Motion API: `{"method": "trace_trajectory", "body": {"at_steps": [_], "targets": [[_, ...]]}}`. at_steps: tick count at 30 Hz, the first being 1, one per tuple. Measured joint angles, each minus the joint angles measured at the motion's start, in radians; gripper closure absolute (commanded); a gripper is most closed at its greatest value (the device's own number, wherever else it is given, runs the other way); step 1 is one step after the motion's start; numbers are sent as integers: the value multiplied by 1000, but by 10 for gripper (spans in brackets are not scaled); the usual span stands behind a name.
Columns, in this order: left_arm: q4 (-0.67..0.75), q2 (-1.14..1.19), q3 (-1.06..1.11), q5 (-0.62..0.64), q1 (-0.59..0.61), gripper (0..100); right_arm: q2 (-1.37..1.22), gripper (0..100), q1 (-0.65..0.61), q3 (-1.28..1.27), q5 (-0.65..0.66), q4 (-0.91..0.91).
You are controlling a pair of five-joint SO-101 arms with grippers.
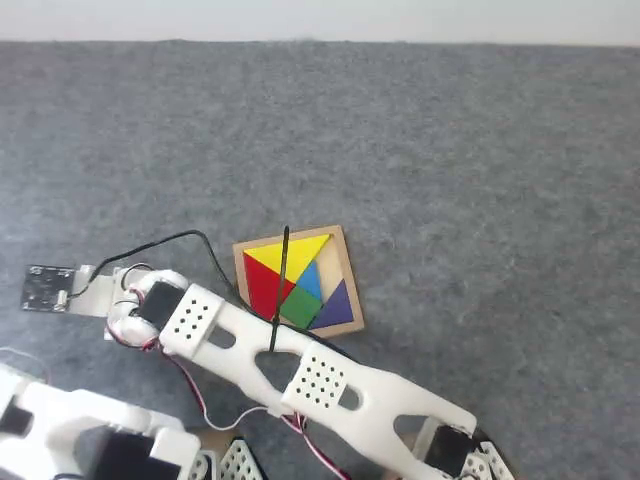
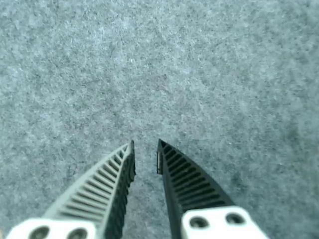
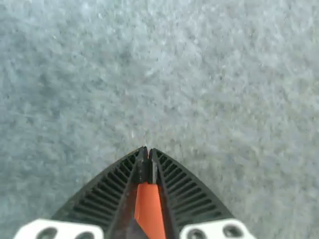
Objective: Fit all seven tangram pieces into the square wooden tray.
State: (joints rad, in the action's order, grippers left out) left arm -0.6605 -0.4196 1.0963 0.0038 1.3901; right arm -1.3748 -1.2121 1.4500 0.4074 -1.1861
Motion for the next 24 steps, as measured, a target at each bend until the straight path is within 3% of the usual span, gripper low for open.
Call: {"method": "trace_trajectory", "body": {"at_steps": [8,13,19,24], "targets": [[0,0,0,5,25,930,35,990,120,5,147,-287],[0,0,0,0,25,930,64,957,190,2,203,-327],[0,0,0,3,25,930,193,887,242,2,212,-359],[6,0,0,0,25,927,316,884,285,-3,212,-545]]}}
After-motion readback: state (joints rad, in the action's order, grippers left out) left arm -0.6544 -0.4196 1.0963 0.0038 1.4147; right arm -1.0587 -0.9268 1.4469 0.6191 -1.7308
